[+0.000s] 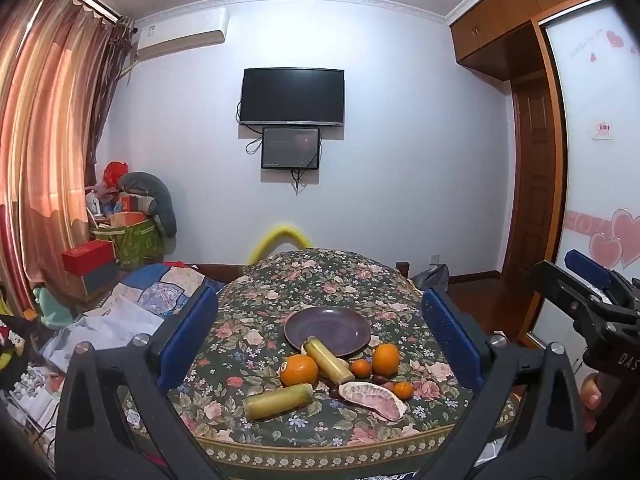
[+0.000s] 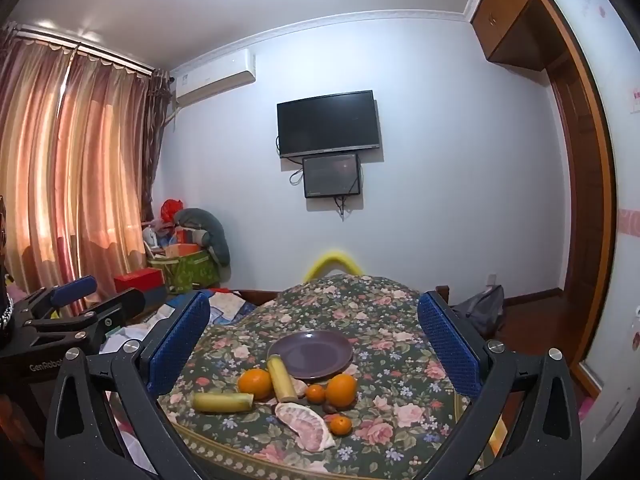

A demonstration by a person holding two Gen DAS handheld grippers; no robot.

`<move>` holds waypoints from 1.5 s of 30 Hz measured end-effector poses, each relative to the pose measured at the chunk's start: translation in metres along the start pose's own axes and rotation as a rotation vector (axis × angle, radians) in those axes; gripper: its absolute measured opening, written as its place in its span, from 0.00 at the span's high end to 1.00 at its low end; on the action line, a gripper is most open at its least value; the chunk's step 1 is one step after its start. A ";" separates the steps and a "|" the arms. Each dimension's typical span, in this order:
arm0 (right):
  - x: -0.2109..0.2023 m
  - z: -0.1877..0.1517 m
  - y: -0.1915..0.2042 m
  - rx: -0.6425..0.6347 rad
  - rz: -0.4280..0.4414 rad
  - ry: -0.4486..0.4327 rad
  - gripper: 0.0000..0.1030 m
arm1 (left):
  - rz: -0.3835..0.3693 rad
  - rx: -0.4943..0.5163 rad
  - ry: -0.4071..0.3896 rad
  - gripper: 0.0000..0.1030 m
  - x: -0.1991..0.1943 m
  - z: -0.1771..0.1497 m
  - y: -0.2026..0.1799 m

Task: Organize fruits

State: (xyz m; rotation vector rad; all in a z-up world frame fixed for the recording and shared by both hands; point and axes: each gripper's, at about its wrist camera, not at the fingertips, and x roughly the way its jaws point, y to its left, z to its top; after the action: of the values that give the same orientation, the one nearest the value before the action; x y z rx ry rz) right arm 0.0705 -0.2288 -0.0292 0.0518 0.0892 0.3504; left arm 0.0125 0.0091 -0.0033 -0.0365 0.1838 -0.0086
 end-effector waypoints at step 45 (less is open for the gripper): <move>0.001 -0.006 0.003 -0.008 0.002 0.002 0.00 | -0.001 0.018 0.019 0.00 0.005 -0.002 -0.005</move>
State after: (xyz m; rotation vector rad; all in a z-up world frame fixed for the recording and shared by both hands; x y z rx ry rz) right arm 0.0698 -0.2259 -0.0354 0.0433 0.0900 0.3532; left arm 0.0166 0.0042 -0.0060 -0.0187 0.2022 -0.0117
